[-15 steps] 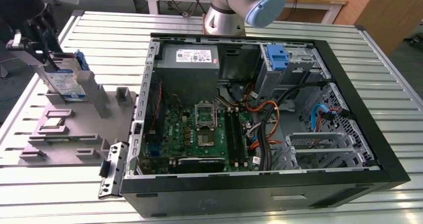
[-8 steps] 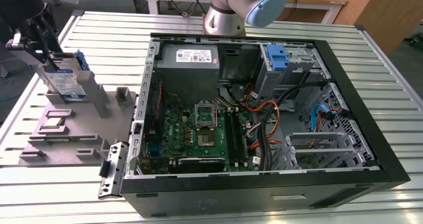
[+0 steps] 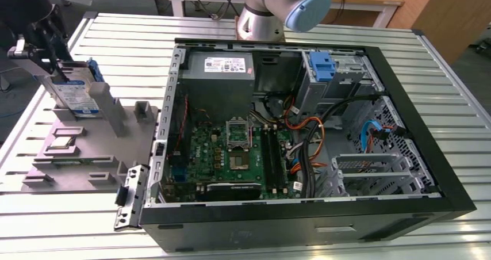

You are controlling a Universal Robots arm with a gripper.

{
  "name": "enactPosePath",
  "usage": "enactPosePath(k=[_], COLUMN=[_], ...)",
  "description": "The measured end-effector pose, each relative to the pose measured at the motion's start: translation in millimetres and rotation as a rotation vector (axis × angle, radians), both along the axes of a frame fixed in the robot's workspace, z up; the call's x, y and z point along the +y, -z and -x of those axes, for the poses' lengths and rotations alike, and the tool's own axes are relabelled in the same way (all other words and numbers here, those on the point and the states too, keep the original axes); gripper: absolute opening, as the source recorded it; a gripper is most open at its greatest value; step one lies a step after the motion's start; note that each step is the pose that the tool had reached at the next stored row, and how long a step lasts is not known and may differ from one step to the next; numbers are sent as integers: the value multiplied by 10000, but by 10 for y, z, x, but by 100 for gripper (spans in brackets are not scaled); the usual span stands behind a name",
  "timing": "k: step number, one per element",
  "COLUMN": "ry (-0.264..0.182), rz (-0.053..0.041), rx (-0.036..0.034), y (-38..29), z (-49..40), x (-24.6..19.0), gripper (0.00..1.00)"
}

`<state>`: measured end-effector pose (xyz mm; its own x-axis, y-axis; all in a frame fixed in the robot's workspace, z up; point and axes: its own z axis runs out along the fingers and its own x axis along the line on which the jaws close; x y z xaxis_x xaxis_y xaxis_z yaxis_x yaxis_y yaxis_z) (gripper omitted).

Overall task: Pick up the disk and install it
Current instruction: 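Pick up the disk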

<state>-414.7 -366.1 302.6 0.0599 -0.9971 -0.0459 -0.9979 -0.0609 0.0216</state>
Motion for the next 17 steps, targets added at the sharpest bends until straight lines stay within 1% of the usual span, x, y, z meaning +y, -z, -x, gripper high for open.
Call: enactPosePath(k=[17], ry=[0], rz=[-1], rx=[-2], y=[4], z=[0], x=[12], gripper=[53])
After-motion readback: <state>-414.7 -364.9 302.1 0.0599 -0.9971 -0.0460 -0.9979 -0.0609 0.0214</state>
